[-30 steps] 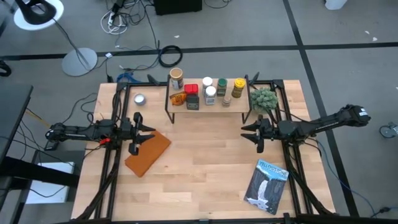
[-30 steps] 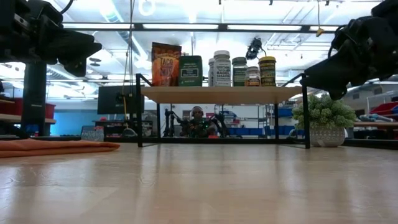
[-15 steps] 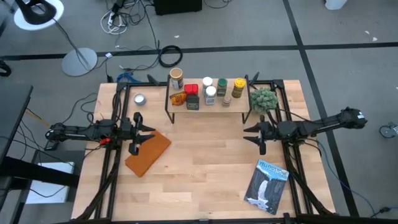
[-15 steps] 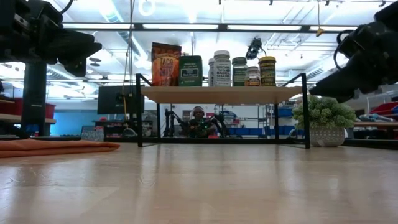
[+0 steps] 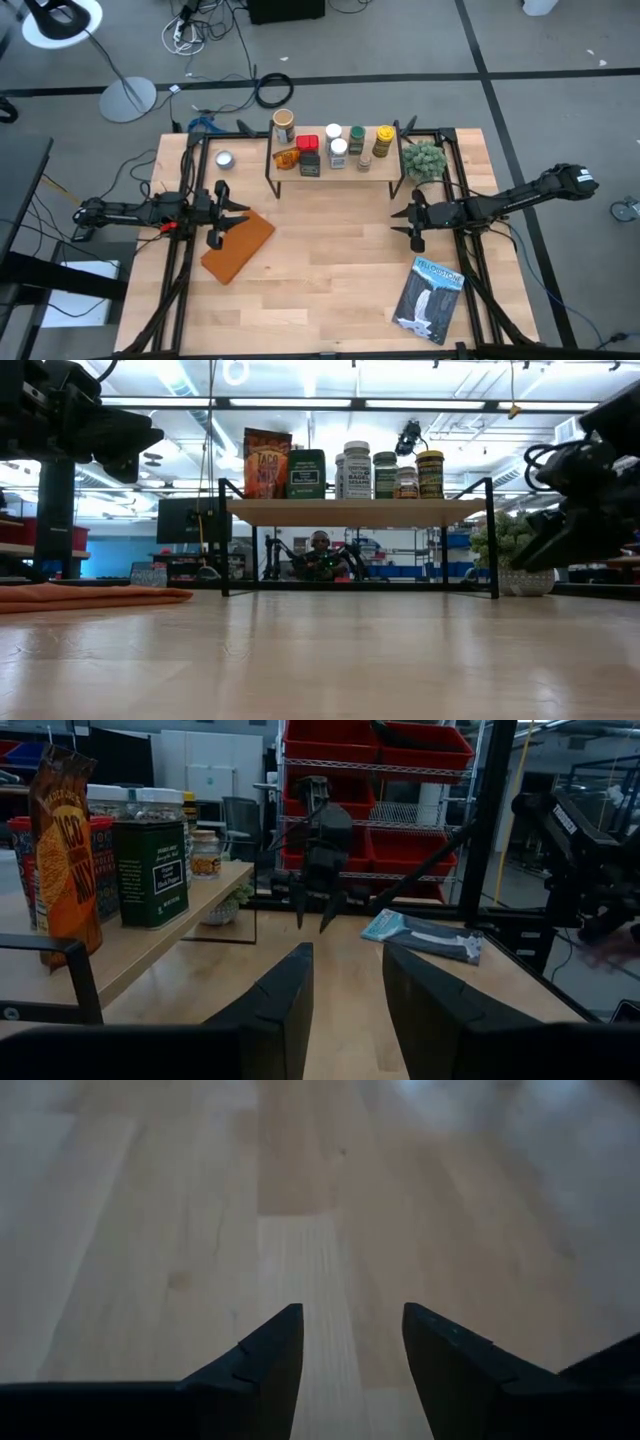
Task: Shelf spices
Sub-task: Return to Home Position
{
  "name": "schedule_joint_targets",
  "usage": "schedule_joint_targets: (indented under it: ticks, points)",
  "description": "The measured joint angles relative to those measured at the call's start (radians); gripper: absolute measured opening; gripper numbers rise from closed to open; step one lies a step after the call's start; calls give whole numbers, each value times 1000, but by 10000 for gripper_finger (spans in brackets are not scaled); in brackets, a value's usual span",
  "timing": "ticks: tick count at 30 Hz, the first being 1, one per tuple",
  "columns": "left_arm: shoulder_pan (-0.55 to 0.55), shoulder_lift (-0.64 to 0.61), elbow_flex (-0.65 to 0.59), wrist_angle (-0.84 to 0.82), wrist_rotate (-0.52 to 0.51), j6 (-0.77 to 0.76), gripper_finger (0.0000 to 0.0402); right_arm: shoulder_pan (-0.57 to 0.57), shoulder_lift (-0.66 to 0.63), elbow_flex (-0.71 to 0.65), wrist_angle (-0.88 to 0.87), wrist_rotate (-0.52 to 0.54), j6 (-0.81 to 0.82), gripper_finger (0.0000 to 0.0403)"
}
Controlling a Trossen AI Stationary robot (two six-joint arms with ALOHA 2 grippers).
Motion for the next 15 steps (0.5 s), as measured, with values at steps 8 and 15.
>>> schedule_joint_targets:
  ticks: [8, 15]
  points:
    - [0, 0, 0, 0, 0, 0, 127, 0, 39, -1, 74, 1, 3, 172]
    - [0, 0, 0, 0, 0, 0, 127, 0, 39, 0, 76, 1, 3, 173]
